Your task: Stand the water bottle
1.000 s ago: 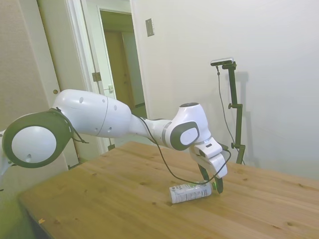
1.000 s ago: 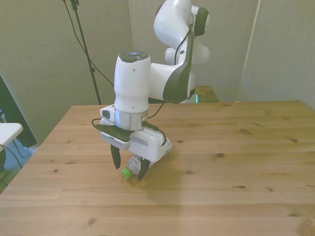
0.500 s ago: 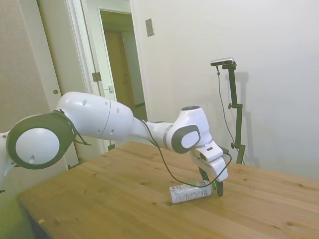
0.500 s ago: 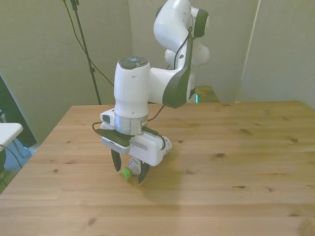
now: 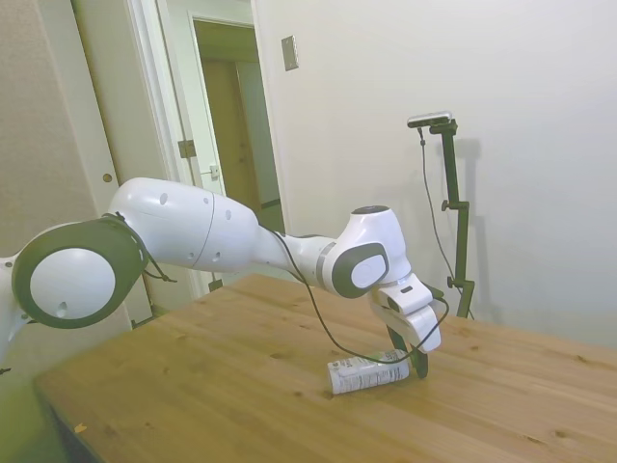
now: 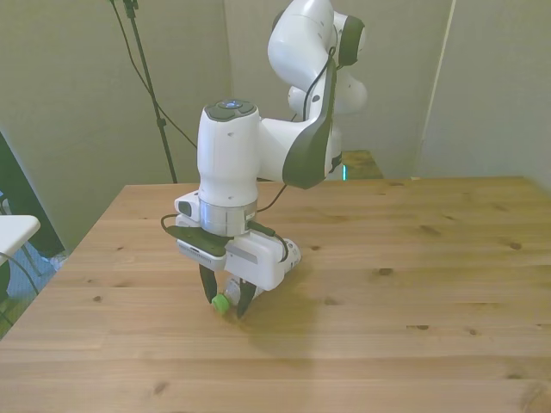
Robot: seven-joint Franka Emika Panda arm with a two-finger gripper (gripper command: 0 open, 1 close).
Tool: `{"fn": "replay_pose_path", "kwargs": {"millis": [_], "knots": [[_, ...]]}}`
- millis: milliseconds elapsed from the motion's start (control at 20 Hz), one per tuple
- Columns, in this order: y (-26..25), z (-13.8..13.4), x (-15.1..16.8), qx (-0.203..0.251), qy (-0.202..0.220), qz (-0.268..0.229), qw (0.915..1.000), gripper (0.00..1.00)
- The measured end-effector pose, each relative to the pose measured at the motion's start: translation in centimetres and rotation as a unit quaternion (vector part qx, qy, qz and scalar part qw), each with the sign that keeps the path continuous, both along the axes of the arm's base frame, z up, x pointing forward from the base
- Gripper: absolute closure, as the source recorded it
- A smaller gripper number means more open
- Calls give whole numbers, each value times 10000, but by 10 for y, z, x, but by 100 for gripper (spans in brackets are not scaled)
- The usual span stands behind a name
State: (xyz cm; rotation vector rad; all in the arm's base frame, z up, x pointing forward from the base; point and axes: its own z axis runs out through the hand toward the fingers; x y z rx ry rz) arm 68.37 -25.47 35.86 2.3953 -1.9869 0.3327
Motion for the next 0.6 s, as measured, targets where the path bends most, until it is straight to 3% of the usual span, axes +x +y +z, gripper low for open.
{"fn": "replay_pose_path", "kwargs": {"millis": [600], "knots": [[12, -3, -1, 522, 167, 55, 9985, 100]]}}
